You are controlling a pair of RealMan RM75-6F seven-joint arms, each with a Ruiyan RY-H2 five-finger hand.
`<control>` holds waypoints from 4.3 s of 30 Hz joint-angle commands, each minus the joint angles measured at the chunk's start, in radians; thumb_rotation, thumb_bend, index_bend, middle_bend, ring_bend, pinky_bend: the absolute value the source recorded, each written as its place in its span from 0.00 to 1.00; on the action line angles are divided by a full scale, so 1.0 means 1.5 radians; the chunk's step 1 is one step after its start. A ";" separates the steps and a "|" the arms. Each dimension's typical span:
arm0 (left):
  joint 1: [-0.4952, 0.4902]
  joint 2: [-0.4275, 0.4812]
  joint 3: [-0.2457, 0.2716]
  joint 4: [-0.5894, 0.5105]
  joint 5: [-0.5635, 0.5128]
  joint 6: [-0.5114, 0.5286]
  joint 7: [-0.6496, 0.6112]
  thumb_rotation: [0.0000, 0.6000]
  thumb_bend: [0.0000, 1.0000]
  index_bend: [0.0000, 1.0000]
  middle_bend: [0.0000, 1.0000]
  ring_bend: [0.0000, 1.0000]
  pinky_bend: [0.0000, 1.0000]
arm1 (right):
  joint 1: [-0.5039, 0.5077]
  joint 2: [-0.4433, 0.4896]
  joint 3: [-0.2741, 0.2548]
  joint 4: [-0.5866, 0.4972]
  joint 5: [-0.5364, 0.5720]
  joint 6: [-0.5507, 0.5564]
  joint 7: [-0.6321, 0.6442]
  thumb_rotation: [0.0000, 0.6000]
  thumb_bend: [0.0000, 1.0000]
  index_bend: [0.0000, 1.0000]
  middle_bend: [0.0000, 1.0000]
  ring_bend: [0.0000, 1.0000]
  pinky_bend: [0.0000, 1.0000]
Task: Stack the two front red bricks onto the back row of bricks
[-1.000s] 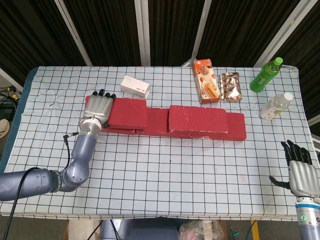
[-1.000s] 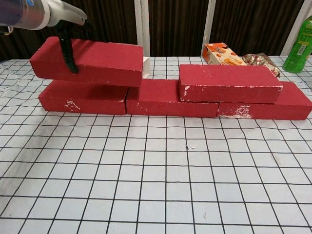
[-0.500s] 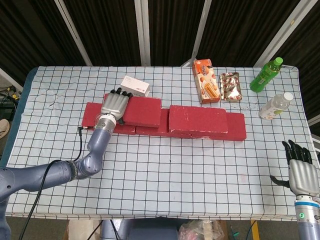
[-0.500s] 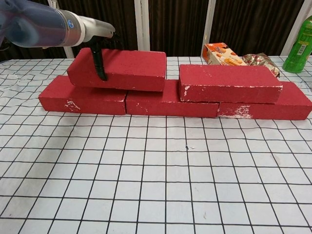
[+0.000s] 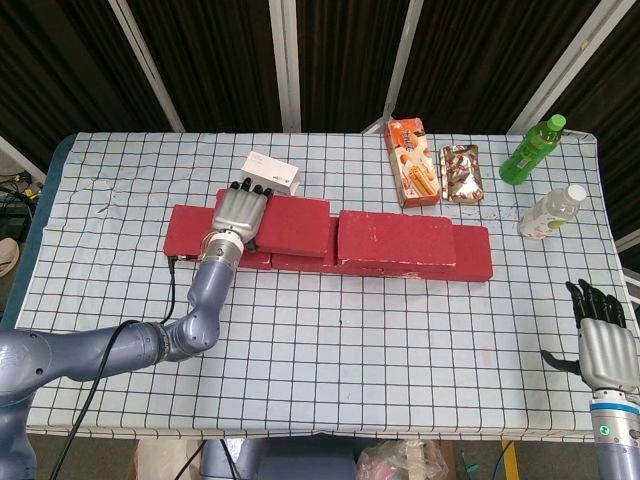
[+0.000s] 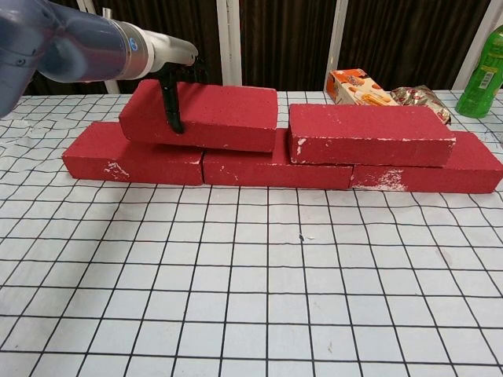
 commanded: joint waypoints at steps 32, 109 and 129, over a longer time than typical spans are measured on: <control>-0.029 -0.020 -0.002 -0.006 -0.041 0.031 0.005 1.00 0.00 0.17 0.13 0.07 0.13 | -0.008 0.007 0.001 -0.005 -0.004 0.006 0.012 1.00 0.15 0.05 0.00 0.00 0.00; 0.141 0.130 0.123 -0.099 0.108 -0.036 -0.153 1.00 0.00 0.14 0.16 0.06 0.14 | -0.004 0.001 0.001 -0.010 0.009 0.000 -0.017 1.00 0.15 0.05 0.00 0.00 0.00; 0.106 0.095 0.127 -0.101 0.085 -0.025 -0.132 1.00 0.00 0.13 0.16 0.06 0.14 | -0.003 0.001 0.002 -0.010 0.012 -0.001 -0.014 1.00 0.15 0.05 0.00 0.00 0.00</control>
